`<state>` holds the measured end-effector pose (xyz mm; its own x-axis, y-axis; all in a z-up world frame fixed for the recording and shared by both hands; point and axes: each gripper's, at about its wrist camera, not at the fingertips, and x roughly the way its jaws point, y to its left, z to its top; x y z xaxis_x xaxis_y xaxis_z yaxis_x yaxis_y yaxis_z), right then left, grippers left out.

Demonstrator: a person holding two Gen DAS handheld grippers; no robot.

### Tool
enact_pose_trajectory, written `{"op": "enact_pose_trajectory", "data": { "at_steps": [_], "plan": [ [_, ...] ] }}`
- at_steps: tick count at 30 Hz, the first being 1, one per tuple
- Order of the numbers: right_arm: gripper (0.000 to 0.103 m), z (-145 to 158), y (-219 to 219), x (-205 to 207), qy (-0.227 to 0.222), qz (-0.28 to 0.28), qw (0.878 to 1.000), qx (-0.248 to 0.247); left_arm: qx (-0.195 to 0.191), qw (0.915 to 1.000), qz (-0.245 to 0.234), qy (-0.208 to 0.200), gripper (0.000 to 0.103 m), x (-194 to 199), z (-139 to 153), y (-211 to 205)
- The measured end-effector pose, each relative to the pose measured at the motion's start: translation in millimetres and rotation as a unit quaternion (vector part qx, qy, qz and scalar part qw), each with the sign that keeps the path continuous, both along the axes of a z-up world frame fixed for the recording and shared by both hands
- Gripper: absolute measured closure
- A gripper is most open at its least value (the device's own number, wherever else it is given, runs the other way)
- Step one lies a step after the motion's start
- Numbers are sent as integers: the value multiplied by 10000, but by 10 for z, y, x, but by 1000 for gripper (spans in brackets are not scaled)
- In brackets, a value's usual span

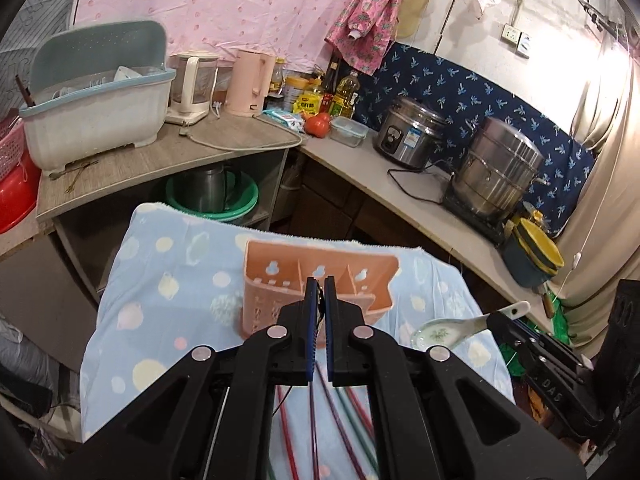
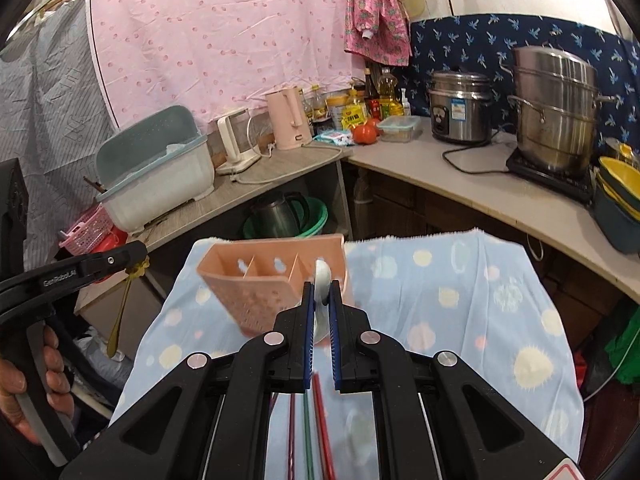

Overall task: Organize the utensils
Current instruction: 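Carry the gold spoon with left gripper while right gripper carries the white spoon over the pink holder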

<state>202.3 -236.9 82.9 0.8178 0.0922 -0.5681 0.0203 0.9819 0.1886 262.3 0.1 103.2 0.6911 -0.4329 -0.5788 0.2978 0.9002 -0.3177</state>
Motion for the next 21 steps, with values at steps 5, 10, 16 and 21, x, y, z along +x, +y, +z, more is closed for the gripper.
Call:
{"op": "enact_pose_trajectory", "data": {
  "at_steps": [5, 10, 16, 21],
  "plan": [
    [96, 37, 32, 349, -83, -28, 9998, -173, -150, 9996, -18, -237, 100, 288, 149, -103],
    [96, -3, 29, 567, -87, -63, 9997, -227, -398, 9975, -171, -566, 100, 579, 274, -212],
    [96, -73, 17, 762, -120, -90, 9996, -257, -801, 9928, -262, -852, 100, 899, 161, -237],
    [96, -180, 37, 937, -98, -112, 9992, -372, -1017, 9924, -236, -644, 100, 1143, -116, -222]
  ]
}}
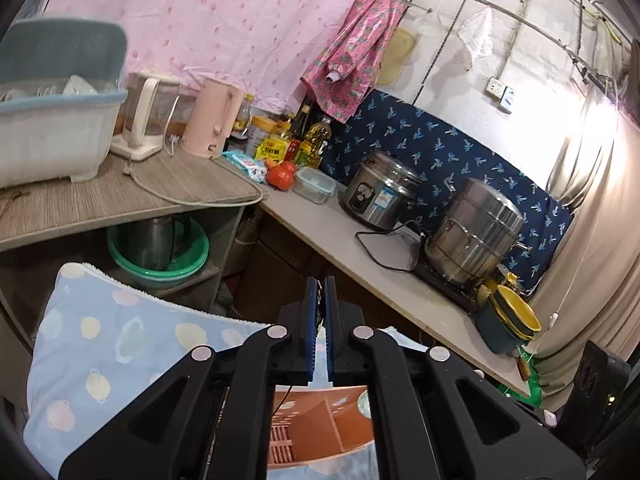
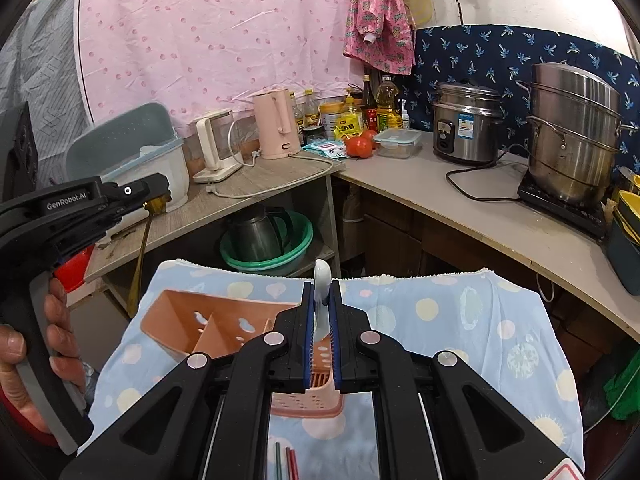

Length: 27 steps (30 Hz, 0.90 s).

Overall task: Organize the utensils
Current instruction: 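Carry the gold spoon with left gripper while right gripper carries the white spoon over the pink holder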

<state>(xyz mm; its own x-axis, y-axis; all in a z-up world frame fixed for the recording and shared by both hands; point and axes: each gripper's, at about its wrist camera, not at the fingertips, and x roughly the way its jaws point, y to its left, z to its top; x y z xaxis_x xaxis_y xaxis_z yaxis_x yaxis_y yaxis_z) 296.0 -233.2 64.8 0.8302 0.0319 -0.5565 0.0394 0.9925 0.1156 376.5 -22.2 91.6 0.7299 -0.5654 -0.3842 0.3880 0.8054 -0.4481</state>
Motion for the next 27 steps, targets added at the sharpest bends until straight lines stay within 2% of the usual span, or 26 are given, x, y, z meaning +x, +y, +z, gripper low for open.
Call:
{"op": "enact_pose_trajectory", "data": {
  "at_steps": [4, 8, 10, 12, 15, 18, 23, 27],
  "plan": [
    [96, -143, 19, 97, 141, 59, 9999, 43, 255, 9996, 35, 126, 100, 10, -240, -12],
    [96, -244, 50, 131, 232, 90, 9997, 56, 444, 9990, 31, 58, 100, -80, -363, 4],
    [96, -252, 55, 131, 227, 85, 9997, 57, 422, 9991, 27, -33, 100, -105, -381, 25],
    [96, -252, 48, 117, 212, 75, 9997, 75, 235, 9997, -48, -42, 100, -85, -330, 50],
    [96, -234, 46, 92, 176, 75, 9998, 94, -78, 9994, -198, -264, 100, -91, -128, 45],
    [96, -231, 53, 100, 180, 82, 9998, 93, -90, 9989, -296, -361, 100, -40, -61, -60],
    [96, -275, 73, 119, 259, 108, 9996, 74, 157, 9995, -271, -47, 100, 99, -385, -155],
    [96, -295, 83, 136, 295, 101, 9995, 27, 317, 9994, -152, 77, 100, 3, -548, -63]
  ]
}}
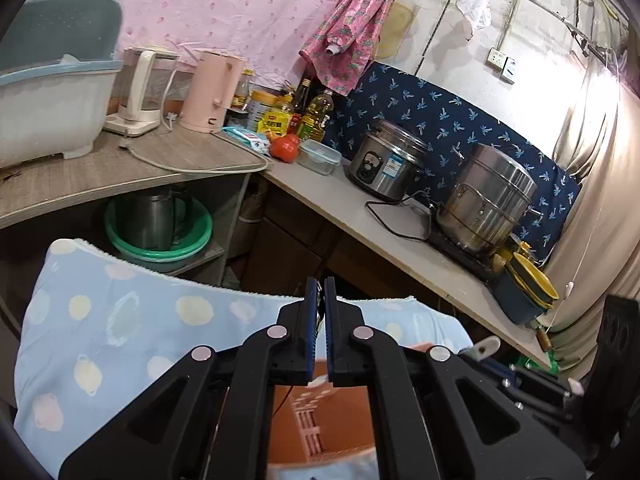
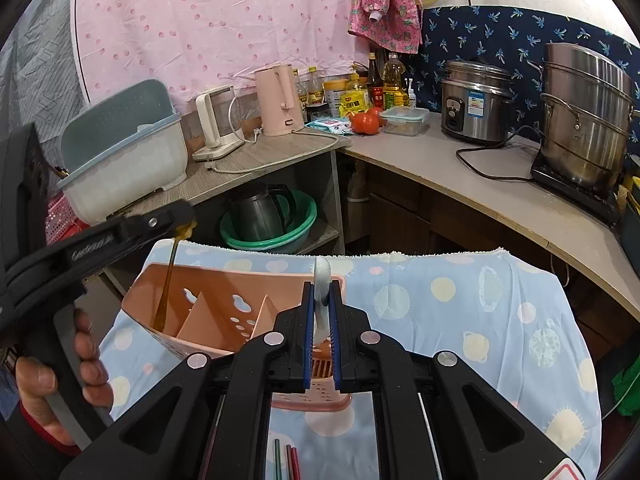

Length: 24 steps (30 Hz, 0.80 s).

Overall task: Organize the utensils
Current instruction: 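Carry the gold spoon with left gripper while right gripper carries the white spoon over the pink holder, then open right gripper to drop the white spoon into the holder while left gripper releases the gold spoon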

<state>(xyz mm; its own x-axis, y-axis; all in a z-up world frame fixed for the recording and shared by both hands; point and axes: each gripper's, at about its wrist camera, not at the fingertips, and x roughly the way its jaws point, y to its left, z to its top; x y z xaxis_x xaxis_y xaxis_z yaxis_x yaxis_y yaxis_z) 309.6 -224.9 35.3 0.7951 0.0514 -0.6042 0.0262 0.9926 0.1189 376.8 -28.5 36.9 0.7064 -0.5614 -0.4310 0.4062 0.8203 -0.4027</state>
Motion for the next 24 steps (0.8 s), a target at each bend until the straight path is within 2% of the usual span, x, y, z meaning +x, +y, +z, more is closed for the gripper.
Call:
{"op": "enact_pose_trajectory", "data": {
  "at_steps": [3, 13, 20, 22, 24],
  "plan": [
    [96, 1, 15, 11, -1, 3, 10000, -52, 62, 9999, 150, 10, 100, -112, -35, 114],
    [96, -14, 85, 20, 66, 37, 9999, -105, 671, 9963, 530, -29, 100, -412, -92, 264],
    [95, -43, 135, 59, 109, 33, 9996, -264, 750, 9953, 611, 93, 100, -495, -174, 317],
    [88, -30, 159, 48, 43, -1, 9993, -369, 786, 9947, 647, 123, 100, -506, -189, 319],
    [66, 5, 163, 20, -68, -51, 9992, -390, 818, 9942, 678, 137, 99, -524, -201, 323]
  ]
}}
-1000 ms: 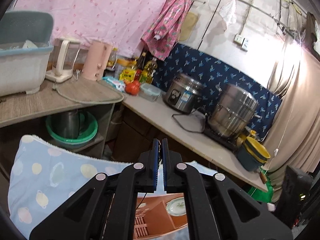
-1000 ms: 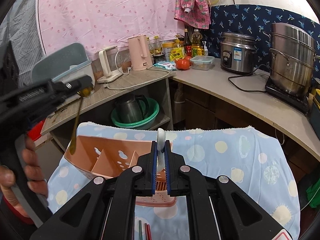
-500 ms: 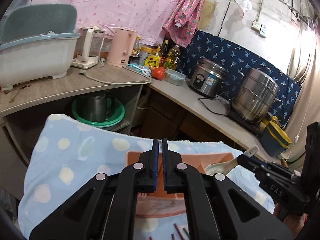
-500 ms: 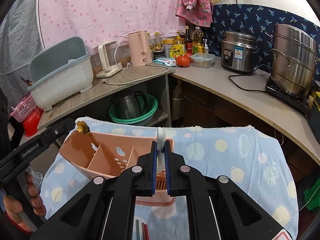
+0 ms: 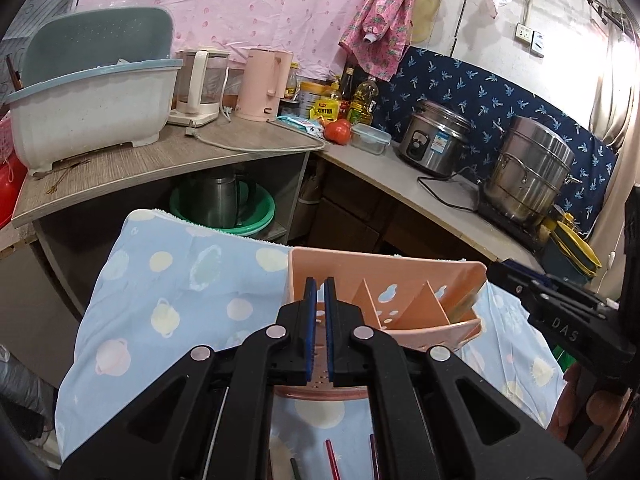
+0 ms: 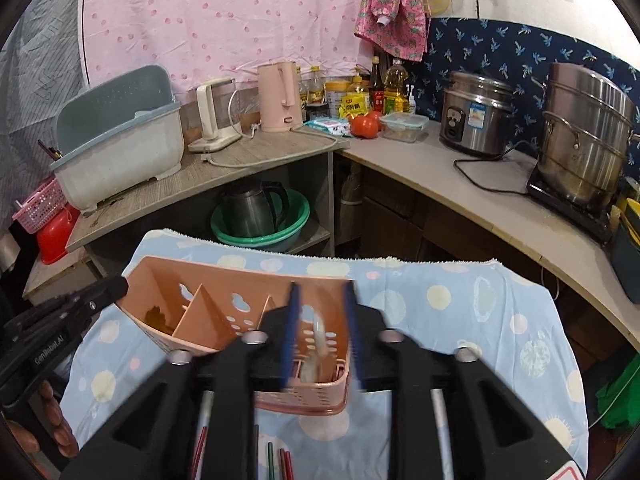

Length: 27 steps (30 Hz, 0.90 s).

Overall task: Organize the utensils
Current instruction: 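Open right gripper to drop the white spoon into the holder while left gripper releases the gold spoon, then move both grippers back toward the row of chopsticks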

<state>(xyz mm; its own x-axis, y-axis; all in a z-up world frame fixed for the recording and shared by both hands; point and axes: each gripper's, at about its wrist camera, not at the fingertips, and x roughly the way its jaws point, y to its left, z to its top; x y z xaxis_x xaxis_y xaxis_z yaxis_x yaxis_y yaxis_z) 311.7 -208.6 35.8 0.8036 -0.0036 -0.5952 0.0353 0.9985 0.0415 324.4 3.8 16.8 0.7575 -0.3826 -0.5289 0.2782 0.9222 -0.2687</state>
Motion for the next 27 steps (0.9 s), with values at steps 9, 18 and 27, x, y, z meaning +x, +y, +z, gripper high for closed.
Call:
{"op": "enact_pose_trajectory", "data": {
  "at_steps": [9, 18, 27],
  "plan": [
    [59, 60, -25, -158, -39, -54, 9999, 80, 87, 9999, 96, -29, 90, -140, 65, 3],
    [57, 100, 43, -578, 9, -26, 9999, 157, 270, 9996, 102, 7, 90, -459, 161, -25],
    [53, 81, 75, -1291, 114, -26, 9995, 283, 813, 9961, 315, 96, 84, -996, 266, -57]
  ]
}}
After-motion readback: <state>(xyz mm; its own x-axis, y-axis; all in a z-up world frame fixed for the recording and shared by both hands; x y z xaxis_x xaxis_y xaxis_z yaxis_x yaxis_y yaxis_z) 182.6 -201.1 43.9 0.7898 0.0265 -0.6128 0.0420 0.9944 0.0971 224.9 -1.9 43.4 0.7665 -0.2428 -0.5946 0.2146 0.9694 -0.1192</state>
